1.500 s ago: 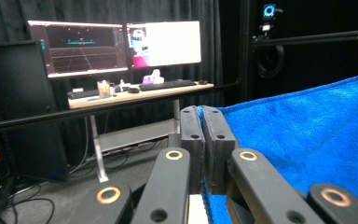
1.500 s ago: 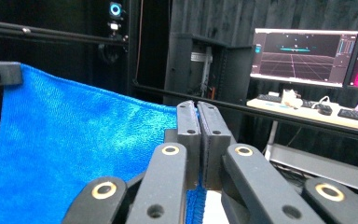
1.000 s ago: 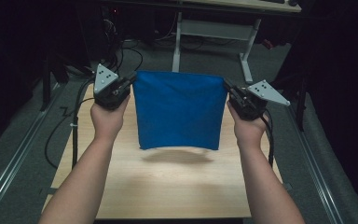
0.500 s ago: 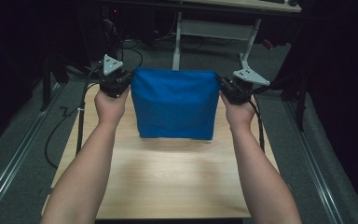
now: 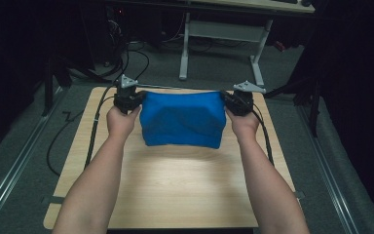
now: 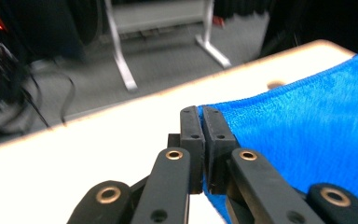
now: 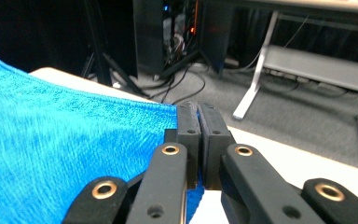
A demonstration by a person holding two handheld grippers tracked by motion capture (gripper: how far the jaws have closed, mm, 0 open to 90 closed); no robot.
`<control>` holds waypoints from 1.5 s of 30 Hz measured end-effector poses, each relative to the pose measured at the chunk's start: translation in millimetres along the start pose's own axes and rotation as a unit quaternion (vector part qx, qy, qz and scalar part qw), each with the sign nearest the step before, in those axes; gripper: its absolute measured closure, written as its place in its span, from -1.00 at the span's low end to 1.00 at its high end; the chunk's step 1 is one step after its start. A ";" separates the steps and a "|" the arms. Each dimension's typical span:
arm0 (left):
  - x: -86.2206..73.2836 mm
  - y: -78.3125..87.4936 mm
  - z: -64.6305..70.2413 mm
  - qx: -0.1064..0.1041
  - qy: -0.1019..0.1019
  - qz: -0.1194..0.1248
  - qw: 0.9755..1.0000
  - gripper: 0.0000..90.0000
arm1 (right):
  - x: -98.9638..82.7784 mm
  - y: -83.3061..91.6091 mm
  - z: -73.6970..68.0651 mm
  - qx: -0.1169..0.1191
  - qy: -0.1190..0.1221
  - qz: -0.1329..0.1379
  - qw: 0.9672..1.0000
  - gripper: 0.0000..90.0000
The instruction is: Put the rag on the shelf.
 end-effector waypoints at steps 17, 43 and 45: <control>-55.5 -0.1 24.9 -0.044 0.015 -0.013 0.999 0.96 | -56.5 0.9 -21.7 0.026 0.002 -0.035 0.999 0.98; -92.5 -5.1 36.4 -0.062 0.034 -0.037 0.997 0.94 | -93.9 1.6 -24.7 0.025 -0.005 -0.065 0.998 0.96; -90.2 -3.2 35.7 -0.062 0.037 -0.033 0.997 0.85 | -93.6 2.4 -24.8 0.025 -0.004 -0.066 0.998 0.88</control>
Point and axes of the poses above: each handheld gripper's, and its own axes: y roughly backward along the jaws, x roughly out of its top, z roughly to its right, the point moved 8 cm from there along -y, roughly forward along the jaws, and after that the axes turned 6 degrees about z, right-handed, at the moved point
